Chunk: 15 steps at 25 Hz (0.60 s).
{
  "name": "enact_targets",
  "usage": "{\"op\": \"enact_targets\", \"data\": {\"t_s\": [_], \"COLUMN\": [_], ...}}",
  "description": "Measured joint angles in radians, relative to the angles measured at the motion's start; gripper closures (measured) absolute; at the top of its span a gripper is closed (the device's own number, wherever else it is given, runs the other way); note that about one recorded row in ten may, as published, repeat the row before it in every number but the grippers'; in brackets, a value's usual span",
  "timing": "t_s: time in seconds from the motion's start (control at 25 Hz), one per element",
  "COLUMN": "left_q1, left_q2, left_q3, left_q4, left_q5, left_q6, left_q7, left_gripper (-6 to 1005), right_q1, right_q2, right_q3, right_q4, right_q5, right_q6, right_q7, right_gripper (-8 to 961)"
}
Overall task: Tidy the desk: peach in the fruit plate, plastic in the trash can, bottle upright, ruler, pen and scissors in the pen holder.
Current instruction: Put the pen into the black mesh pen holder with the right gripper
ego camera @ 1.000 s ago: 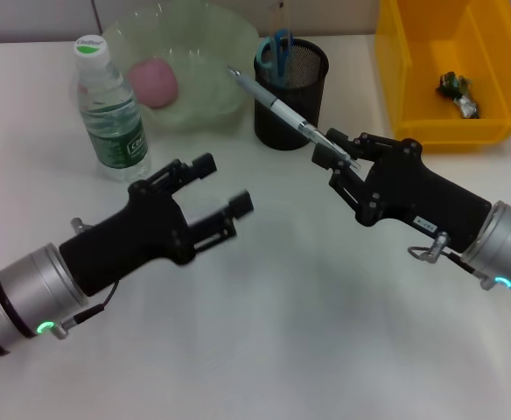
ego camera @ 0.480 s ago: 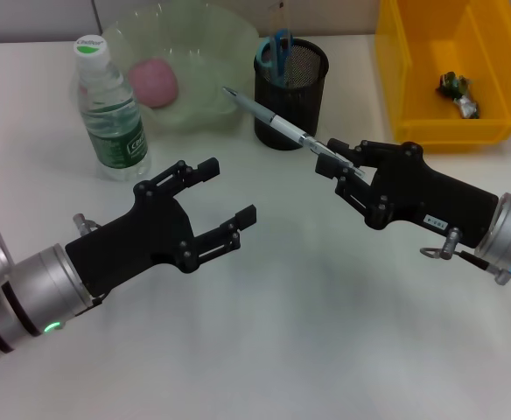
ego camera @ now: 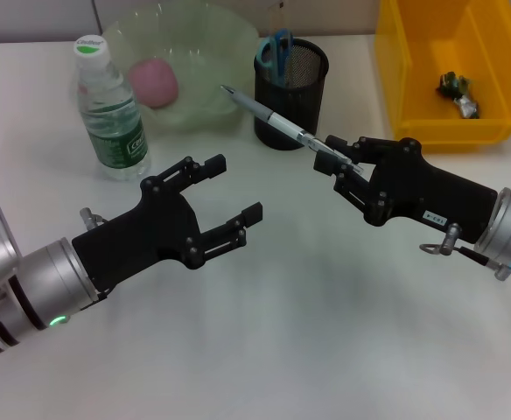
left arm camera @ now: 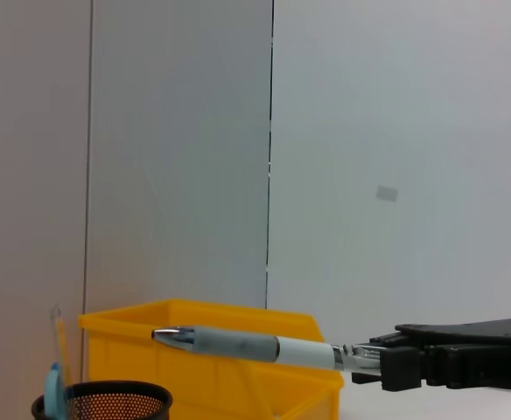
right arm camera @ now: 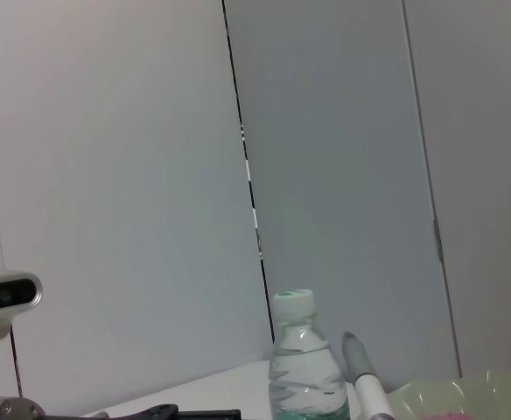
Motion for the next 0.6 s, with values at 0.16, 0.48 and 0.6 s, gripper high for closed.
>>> {"op": "enact_targets", "data": {"t_s": [0.16, 0.48, 0.6], "left_q1": [0.0, 0.003, 0.007], "left_q2": [0.0, 0.0, 0.0], "left_q3": [0.0, 0.0, 0.0], "left_q4": [-0.005, -0.009, -0.009], "left_q5": [0.001, 0.006, 0.007], "left_q6": [0.0, 0.0, 0.004], "left_q7": [0.0, 0.0, 0.0], "left_gripper": [217, 217, 217], "right_q1": [-0.002, -0.002, -0.001], "right_q2": [0.0, 0.0, 0.0], "right_q3": [0.0, 0.0, 0.0], "right_q4": [-0.001, -0.001, -0.001], "right_q5": [0.0, 0.0, 0.0], "right_q6": [0.003, 0.005, 0.006], "right_q7": [0.001, 0.007, 0.013], "right_gripper": [743, 741, 740]}}
